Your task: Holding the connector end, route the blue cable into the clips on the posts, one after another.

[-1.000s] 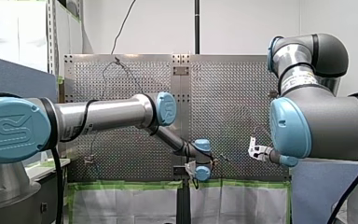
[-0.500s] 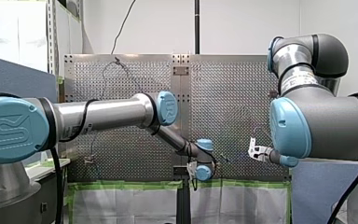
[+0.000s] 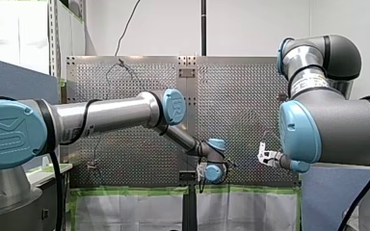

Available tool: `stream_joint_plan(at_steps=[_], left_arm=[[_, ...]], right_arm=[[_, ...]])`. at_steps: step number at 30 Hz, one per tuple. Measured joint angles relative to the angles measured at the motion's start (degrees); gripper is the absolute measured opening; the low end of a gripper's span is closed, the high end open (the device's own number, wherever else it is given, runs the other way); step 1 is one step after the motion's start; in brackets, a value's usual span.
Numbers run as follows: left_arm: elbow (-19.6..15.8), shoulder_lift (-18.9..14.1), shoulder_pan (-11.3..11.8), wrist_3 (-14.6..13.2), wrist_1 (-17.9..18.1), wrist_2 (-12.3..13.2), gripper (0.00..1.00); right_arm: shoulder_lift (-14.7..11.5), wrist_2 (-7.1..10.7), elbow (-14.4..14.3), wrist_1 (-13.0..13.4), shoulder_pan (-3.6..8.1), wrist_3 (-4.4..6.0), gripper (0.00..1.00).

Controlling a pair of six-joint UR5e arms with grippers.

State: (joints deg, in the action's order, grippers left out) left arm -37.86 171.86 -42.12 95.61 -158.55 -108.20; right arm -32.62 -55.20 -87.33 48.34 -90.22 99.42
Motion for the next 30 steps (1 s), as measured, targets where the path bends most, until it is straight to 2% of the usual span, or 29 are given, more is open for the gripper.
stream_joint_plan(at_steps=[8, 21, 30], left_arm=[[-3.3, -0.4, -0.4, -0.5, -2.1, 0.8, 1.0], [-10.3, -6.3, -0.4, -0.1, 2.0, 0.6, 1.0], [-14.1, -8.0, -1.3, 0.1, 2.2, 1.8, 1.0]], right_arm=[[0.0, 0.0, 0.0, -0.1, 0.17, 0.0, 0.0], [0.0, 0.0, 0.0, -0.2, 0.22, -0.23, 0.0], [0.0, 0.0, 0.0, -0.3, 0.25, -0.27, 0.0]])
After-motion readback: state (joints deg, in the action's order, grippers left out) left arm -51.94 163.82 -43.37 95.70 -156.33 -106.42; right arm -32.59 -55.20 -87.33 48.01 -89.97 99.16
